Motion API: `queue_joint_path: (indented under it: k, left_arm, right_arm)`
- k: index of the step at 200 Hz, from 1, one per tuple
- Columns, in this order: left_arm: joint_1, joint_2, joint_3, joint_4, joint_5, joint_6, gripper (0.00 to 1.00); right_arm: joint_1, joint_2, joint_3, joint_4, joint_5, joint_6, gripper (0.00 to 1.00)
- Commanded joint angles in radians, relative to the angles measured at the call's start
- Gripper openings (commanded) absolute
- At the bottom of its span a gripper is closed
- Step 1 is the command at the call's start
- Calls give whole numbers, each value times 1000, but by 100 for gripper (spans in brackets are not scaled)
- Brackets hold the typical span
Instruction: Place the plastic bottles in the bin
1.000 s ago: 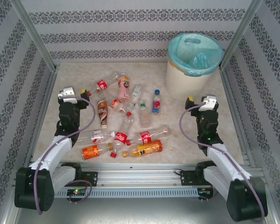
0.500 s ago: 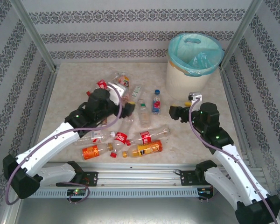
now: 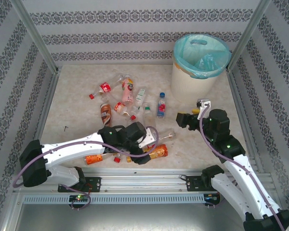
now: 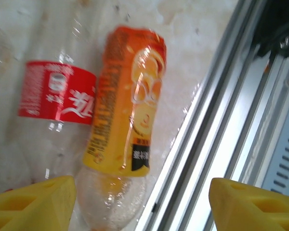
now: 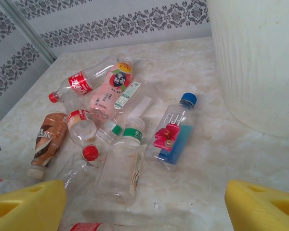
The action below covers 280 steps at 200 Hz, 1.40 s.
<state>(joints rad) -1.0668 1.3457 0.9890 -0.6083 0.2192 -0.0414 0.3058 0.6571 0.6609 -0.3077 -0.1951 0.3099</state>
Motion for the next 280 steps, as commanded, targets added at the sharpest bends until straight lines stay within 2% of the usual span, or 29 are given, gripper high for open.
queue_joint_path:
  k: [1, 82, 114, 164, 219, 280]
  left_arm:
    - [-18, 30, 7, -89, 12, -13, 74]
    - [-27, 172, 18, -67, -61, -59, 74]
    - [-27, 218, 23, -67, -56, -63, 70]
    - [-27, 236, 2, -45, -114, -73, 71]
    - [-36, 255, -14, -4, -75, -89, 72]
    - [-62, 274, 1, -1, -102, -77, 71]
  right_arm:
    - [9, -6, -22, -11, 26, 14, 86]
    - [11, -19, -41, -8, 34, 31, 86]
    - [10, -28, -49, -5, 31, 43, 86]
    - [12, -30, -57, -1, 34, 49, 86]
    - [11, -49, -63, -12, 42, 50, 87]
    - [11, -60, -61, -25, 41, 52, 89]
